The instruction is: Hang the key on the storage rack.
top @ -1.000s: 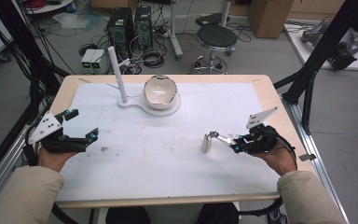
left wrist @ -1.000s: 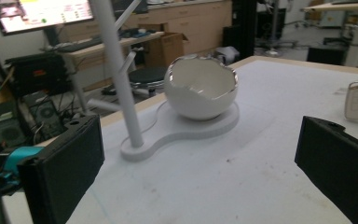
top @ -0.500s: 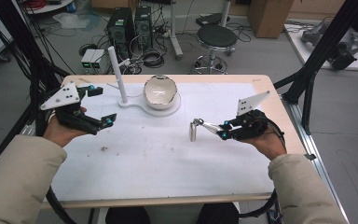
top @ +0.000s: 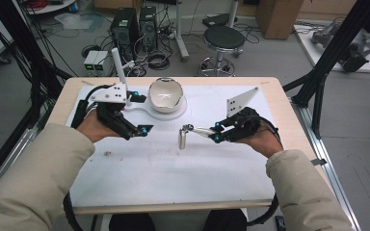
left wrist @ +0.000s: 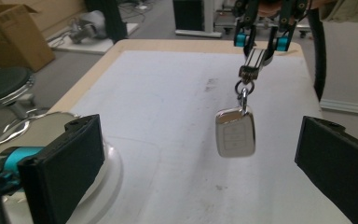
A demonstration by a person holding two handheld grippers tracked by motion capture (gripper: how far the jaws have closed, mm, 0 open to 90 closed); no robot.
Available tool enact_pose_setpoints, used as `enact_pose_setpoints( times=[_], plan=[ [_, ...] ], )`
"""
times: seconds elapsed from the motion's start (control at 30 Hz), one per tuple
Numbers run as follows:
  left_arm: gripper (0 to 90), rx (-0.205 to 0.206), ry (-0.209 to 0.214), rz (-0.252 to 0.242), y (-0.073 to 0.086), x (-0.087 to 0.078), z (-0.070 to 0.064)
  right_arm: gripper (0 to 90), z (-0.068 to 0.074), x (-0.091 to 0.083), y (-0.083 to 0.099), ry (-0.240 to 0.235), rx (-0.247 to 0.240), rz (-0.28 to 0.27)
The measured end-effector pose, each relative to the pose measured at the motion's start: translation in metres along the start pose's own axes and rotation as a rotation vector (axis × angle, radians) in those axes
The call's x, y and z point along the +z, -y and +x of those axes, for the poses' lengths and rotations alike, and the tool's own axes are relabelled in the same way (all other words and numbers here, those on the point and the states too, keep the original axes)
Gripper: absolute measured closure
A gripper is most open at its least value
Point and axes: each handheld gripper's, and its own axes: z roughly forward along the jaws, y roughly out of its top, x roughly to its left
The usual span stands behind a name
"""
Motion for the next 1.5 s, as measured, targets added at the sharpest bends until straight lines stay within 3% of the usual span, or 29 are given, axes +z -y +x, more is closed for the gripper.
enact_pose_setpoints(
  times=[0.2,0.27,0.63,0.8,0.93,1.13,1.23,1.37,1.5],
  plan=[
    [1.7,-0.004,0.086,0.055,-0.007,0.031,-0.007,74.2,0.003,0.008,-0.004,-0.021,-0.03,0.024],
    [1.8,-0.001,0.144,0.102,-0.007,0.046,-0.012,74.1,0.003,0.011,-0.005,-0.027,-0.041,0.032],
    [5.1,0.011,0.211,0.175,-0.009,0.075,-0.022,74.1,0.005,0.019,-0.009,-0.048,-0.066,0.051],
    [25.5,0.043,0.27,0.214,-0.009,0.084,-0.027,74.1,0.007,0.021,-0.011,-0.058,-0.07,0.056],
    [30.1,0.025,0.299,0.226,-0.008,0.088,-0.029,74.1,0.009,0.023,-0.012,-0.055,-0.079,0.059],
    [45.0,0.03,0.309,0.225,-0.009,0.088,-0.029,74.1,0.01,0.022,-0.013,-0.054,-0.089,0.064],
    [56.3,0.06,0.321,0.232,-0.01,0.088,-0.031,74.1,0.01,0.022,-0.013,-0.059,-0.091,0.065],
    [73.3,0.062,0.307,0.257,-0.011,0.087,-0.032,74.0,0.012,0.025,-0.014,-0.064,-0.108,0.065],
    [73.9,0.086,0.303,0.268,-0.011,0.087,-0.033,74.0,0.013,0.027,-0.014,-0.066,-0.101,0.07]
  ],
)
